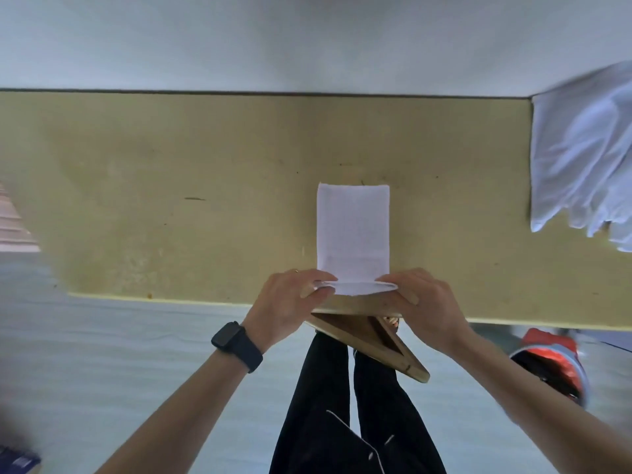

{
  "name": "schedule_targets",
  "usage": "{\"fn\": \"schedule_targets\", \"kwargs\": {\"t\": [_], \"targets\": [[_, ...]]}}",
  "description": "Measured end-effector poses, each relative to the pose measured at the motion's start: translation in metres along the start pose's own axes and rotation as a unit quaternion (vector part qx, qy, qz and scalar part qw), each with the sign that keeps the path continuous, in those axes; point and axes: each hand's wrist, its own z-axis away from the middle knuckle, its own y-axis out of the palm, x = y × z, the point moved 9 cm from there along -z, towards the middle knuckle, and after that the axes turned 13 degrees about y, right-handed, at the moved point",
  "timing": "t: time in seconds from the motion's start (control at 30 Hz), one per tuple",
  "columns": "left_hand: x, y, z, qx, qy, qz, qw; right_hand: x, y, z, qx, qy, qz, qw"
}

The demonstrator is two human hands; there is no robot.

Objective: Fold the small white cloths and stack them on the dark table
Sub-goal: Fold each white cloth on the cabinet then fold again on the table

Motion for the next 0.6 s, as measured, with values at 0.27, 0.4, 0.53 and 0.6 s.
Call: {"fn": "schedule_targets", "kwargs": {"t": [0.27, 0.4, 0.53, 0.6], "targets": [[0.025, -0.037, -0.083, -0.131, -0.111, 0.17, 0.97, -0.002, -0.009, -0.084, -0.049, 0.231, -0.169, 0.957], [0.043, -0.033, -0.105, -0.163, -0.151, 0.167, 0.961, -0.002, -0.013, -0.103, -0.102, 0.26, -0.16, 0.947], [0.046, -0.033, -0.114, -0.169, -0.153, 0.134, 0.964, -0.001, -0.015, -0.109, -0.12, 0.275, -0.139, 0.944], [0.044, -0.034, -0.117, -0.172, -0.148, 0.112, 0.967, -0.001, -0.015, -0.112, -0.125, 0.279, -0.126, 0.944]]}}
